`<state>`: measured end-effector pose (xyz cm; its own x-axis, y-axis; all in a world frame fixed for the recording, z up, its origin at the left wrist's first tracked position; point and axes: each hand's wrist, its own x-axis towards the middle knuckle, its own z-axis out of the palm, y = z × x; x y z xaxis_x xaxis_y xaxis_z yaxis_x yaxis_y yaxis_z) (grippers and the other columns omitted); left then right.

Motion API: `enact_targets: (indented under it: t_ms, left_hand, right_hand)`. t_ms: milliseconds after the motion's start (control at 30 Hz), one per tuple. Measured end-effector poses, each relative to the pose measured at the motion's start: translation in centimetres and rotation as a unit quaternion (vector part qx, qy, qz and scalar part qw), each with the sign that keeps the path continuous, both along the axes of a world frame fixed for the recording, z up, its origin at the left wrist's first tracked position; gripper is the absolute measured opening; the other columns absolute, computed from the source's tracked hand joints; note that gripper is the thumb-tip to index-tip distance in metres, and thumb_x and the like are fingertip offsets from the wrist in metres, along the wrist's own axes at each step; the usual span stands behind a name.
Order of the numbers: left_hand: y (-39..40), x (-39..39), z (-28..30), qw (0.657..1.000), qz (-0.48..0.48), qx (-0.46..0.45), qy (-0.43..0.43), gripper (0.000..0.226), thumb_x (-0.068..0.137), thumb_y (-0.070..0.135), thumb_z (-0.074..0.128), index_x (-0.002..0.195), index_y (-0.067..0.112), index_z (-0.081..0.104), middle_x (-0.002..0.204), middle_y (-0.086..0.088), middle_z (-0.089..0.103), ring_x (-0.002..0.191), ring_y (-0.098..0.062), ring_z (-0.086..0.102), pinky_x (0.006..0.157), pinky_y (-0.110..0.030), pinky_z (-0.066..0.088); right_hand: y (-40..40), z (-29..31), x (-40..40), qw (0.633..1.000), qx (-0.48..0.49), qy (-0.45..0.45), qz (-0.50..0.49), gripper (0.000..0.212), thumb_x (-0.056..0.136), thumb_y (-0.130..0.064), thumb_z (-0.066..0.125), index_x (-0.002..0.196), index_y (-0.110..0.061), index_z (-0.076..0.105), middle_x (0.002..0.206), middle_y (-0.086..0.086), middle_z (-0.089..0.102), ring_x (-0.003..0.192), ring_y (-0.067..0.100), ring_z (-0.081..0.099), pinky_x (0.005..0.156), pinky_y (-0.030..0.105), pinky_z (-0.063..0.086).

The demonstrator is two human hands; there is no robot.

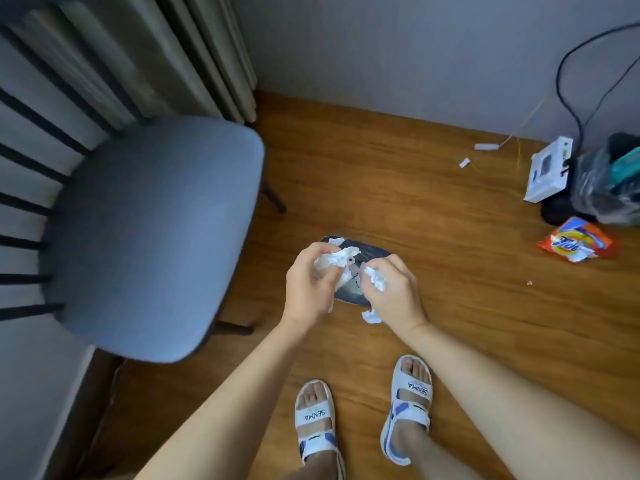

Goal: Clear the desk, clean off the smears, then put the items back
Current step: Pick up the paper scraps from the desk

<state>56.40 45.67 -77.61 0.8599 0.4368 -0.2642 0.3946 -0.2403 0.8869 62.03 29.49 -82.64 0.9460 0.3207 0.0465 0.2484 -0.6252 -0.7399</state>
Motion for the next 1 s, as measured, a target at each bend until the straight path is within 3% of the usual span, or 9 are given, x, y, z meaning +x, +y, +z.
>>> enact_targets:
  t_ms: [100, 233, 300, 400, 467, 500, 633, 833, 1000]
  left_hand:
    - [-1.4, 1.9, -7.9, 0.998, 0.044, -0.028, 0.022, 0.019, 0.094, 0.024, 0.07, 0.101, 0.041, 0.065, 0.1, 0.008, 0.073, 0.078, -0.021, 0.063, 0.074, -0.038, 0.051]
    - [-2.7, 3.3, -14.8, 0.997, 0.06, -0.028, 0.032, 0.022, 0.094, 0.016, 0.071, 0.109, 0.032, 0.068, 0.116, 0.017, 0.07, 0.11, -0.004, 0.065, 0.1, -0.037, 0.054]
    - [-2.5, 4.4, -18.2, 0.997, 0.021, -0.035, 0.066, 0.031, 0.097, 0.022, 0.069, 0.125, 0.031, 0.066, 0.133, 0.015, 0.066, 0.125, -0.005, 0.06, 0.11, -0.039, 0.05]
    - [-2.1, 5.5, -20.8, 0.988, -0.075, -0.013, 0.137, 0.057, 0.102, 0.023, 0.06, 0.156, 0.033, 0.046, 0.166, 0.002, 0.039, 0.155, -0.016, 0.033, 0.126, -0.037, 0.031]
    - [-1.8, 5.6, -20.8, 0.982, -0.103, -0.001, 0.158, 0.059, 0.106, 0.011, 0.052, 0.16, 0.032, 0.04, 0.173, 0.0, 0.025, 0.161, -0.014, 0.014, 0.129, -0.036, 0.023]
    - [-1.5, 5.6, -20.7, 0.983, -0.106, 0.004, 0.152, 0.057, 0.106, 0.007, 0.049, 0.159, 0.029, 0.043, 0.171, -0.001, 0.029, 0.16, -0.014, 0.017, 0.129, -0.037, 0.024]
    - [-0.7, 5.1, -17.4, 0.989, -0.075, 0.019, 0.126, 0.046, 0.105, 0.005, 0.051, 0.149, 0.019, 0.056, 0.147, 0.0, 0.062, 0.136, -0.015, 0.056, 0.115, -0.036, 0.047]
    - [1.0, 3.5, -5.9, 0.995, -0.032, 0.011, 0.092, 0.037, 0.106, 0.018, 0.059, 0.144, 0.017, 0.059, 0.134, 0.005, 0.068, 0.123, -0.008, 0.063, 0.106, -0.033, 0.054]
    - [3.8, 1.1, 6.0, 0.994, -0.013, 0.083, 0.075, 0.04, 0.106, 0.029, 0.06, 0.145, 0.023, 0.057, 0.138, 0.005, 0.066, 0.123, -0.012, 0.063, 0.105, -0.038, 0.055]
  right_hand:
    - [0.1, -7.4, 1.9, 1.0, 0.0, 0.018, -0.011, 0.011, 0.078, -0.002, 0.074, 0.089, -0.006, 0.072, 0.088, 0.006, 0.061, 0.08, 0.019, 0.059, 0.078, 0.007, 0.038]
    - [0.6, -14.8, 3.5, 0.999, -0.016, 0.033, -0.041, 0.012, 0.083, -0.011, 0.075, 0.095, -0.008, 0.072, 0.093, 0.006, 0.061, 0.086, 0.017, 0.057, 0.075, 0.026, 0.046]
    - [0.7, -18.3, 4.1, 0.996, -0.034, 0.079, -0.03, 0.019, 0.089, -0.016, 0.071, 0.107, -0.009, 0.07, 0.106, 0.007, 0.061, 0.097, 0.019, 0.058, 0.082, 0.034, 0.049]
    - [0.9, -20.7, 4.3, 0.985, -0.089, 0.146, 0.027, 0.039, 0.09, -0.017, 0.072, 0.127, -0.016, 0.062, 0.128, 0.005, 0.056, 0.119, 0.03, 0.054, 0.102, 0.045, 0.044]
    - [1.0, -20.6, 4.2, 0.985, -0.116, 0.122, 0.033, 0.044, 0.088, -0.022, 0.072, 0.13, -0.018, 0.06, 0.131, 0.005, 0.057, 0.121, 0.03, 0.051, 0.104, 0.047, 0.042]
    - [1.0, -20.0, 4.1, 0.986, -0.121, 0.108, 0.029, 0.045, 0.086, -0.021, 0.071, 0.129, -0.018, 0.059, 0.131, 0.005, 0.057, 0.12, 0.03, 0.051, 0.102, 0.048, 0.041]
    - [1.0, -16.5, 3.6, 0.99, -0.102, 0.09, 0.017, 0.046, 0.081, -0.008, 0.064, 0.127, -0.016, 0.061, 0.127, 0.006, 0.06, 0.118, 0.031, 0.056, 0.099, 0.052, 0.046]
    - [3.1, -5.0, 3.4, 0.993, -0.074, 0.079, 0.053, 0.034, 0.089, -0.008, 0.06, 0.122, -0.015, 0.063, 0.121, 0.004, 0.061, 0.112, 0.029, 0.061, 0.095, 0.045, 0.049]
    - [6.1, 8.0, 3.3, 0.986, -0.094, 0.083, 0.105, 0.028, 0.096, -0.018, 0.056, 0.124, -0.022, 0.06, 0.127, -0.002, 0.056, 0.114, 0.026, 0.056, 0.1, 0.038, 0.042]
